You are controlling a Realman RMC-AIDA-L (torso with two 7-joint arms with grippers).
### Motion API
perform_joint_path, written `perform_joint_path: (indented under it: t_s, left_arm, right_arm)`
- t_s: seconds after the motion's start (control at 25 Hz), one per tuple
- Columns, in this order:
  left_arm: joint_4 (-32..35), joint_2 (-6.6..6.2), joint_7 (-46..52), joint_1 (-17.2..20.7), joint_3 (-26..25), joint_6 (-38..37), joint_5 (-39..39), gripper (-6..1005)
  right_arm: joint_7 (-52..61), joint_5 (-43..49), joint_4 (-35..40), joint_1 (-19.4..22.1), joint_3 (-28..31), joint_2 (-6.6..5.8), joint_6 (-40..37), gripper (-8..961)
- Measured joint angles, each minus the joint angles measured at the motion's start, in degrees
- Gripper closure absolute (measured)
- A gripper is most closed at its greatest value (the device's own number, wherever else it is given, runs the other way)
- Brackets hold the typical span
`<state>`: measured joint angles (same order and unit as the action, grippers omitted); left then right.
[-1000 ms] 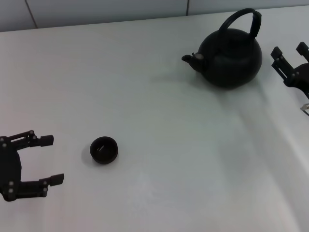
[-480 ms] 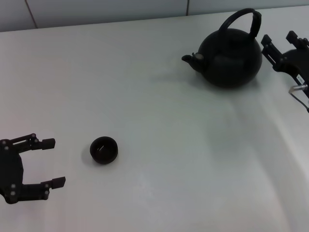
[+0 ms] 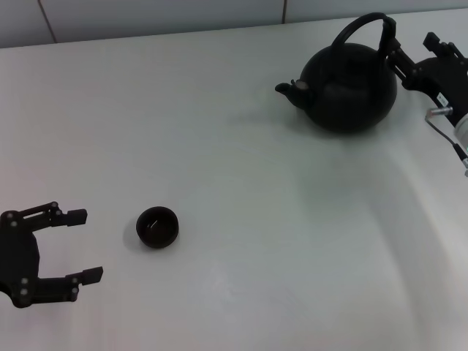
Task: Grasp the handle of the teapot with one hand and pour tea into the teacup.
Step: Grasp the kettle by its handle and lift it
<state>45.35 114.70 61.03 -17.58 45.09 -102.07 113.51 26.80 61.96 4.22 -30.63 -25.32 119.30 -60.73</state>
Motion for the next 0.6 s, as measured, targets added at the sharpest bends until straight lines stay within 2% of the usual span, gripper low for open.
perform_joint_path:
  t_s: [0.4, 0.6]
  left_arm:
    - [0.1, 0.00, 0.0, -0.1, -0.2, 0.9, 1.1, 152]
    - [0.1, 0.09, 0.0, -0.1, -0.2, 1.5, 1.6, 152]
  right_arm:
    - [0.0, 0.0, 0.3, -1.2, 0.3, 0.01, 2.0, 237]
    - [0.1, 0.0, 0.7, -2.1, 2.5, -0.01, 4.6, 237]
